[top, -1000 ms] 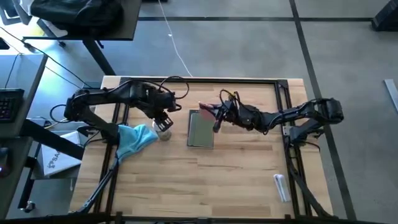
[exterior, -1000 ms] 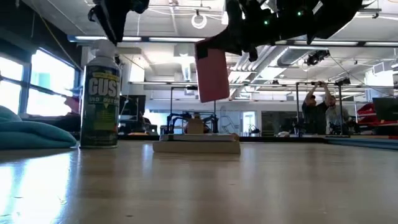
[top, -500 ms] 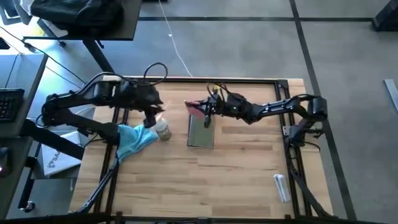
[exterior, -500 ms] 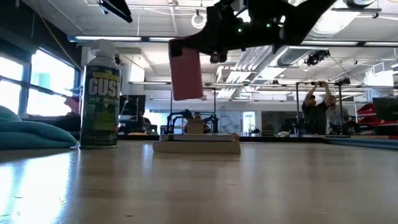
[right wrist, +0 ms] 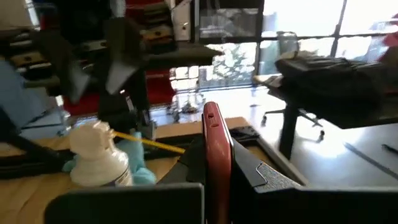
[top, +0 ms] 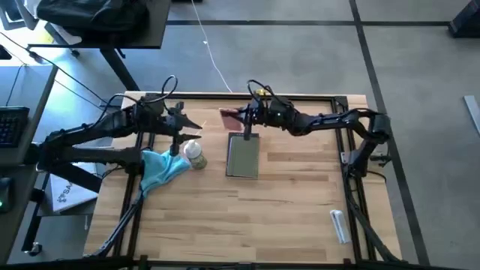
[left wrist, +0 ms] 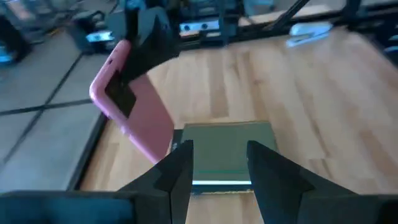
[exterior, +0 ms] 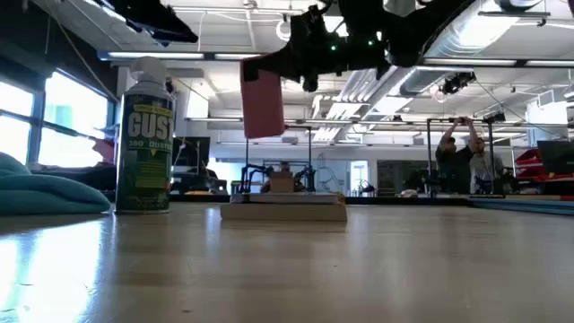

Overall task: Apply microfiber cloth
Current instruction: Spray the cellphone using the spray bottle

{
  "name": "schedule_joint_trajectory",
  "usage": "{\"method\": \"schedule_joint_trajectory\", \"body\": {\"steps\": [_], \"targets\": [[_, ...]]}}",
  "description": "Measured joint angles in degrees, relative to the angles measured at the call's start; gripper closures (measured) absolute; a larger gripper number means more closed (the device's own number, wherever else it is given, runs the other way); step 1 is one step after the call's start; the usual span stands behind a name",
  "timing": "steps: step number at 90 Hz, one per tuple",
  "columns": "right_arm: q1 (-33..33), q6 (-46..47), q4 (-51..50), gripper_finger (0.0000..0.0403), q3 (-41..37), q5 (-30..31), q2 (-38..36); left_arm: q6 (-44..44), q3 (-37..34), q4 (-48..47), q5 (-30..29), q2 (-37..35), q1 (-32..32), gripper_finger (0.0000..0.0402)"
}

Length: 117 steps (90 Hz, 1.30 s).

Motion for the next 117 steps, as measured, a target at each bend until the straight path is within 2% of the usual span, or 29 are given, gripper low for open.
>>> {"method": "schedule_joint_trajectory", "body": {"steps": [12, 28, 37, 46, 56, 70, 77, 86, 117], "targets": [[-0.35, 1.3, 0.07, 0.0402, 3.23, -3.21, 3.45, 1.5, -2.15, 1.04, 10.22, 0.92, 8.07, 0.03], [-0.5, -0.17, -3.58, 0.0402, 6.43, -3.15, 5.15, 3.27, -2.15, 6.44, 24.83, 3.07, 16.01, 0.0334], [-0.79, -1.43, -5.09, 0.0402, 7.27, -3.0, 5.05, 3.82, -2.13, 6.77, 32.43, 6.48, 19.13, 0.0366], [-1.49, -2.4, -5.93, 0.0402, 7.79, -3.0, 5.05, 4.64, -2.13, 6.75, 37.53, 11.01, 20.95, 0.0396], [-3.07, -2.48, -5.58, 0.0402, 7.86, -2.56, 5.05, 5.78, -2.15, 6.72, 42.39, 14.22, 22.42, 0.0396], [-4.54, -1.63, -5.49, 0.0402, 7.8, -2.67, 5.05, 12.26, -2.15, 4.91, 48.69, 15.08, 23.68, 0.04], [-4.66, -1.58, -5.82, 0.0402, 7.69, -3.72, 5.05, 17.53, -2.15, 2.48, 50.46, 15.06, 23.89, 0.0401], [-4.43, -1.59, -6.07, 0.0402, 7.67, -4.76, 5.05, 22.75, -2.15, -0.36, 49.14, 15.15, 23.87, 0.0401], [-3.93, -1.04, -6.18, 0.0402, 7.62, -5.53, 5.05, 25.81, -2.15, -4.63, 46.64, 17.09, 23.87, 0.0401]]}}
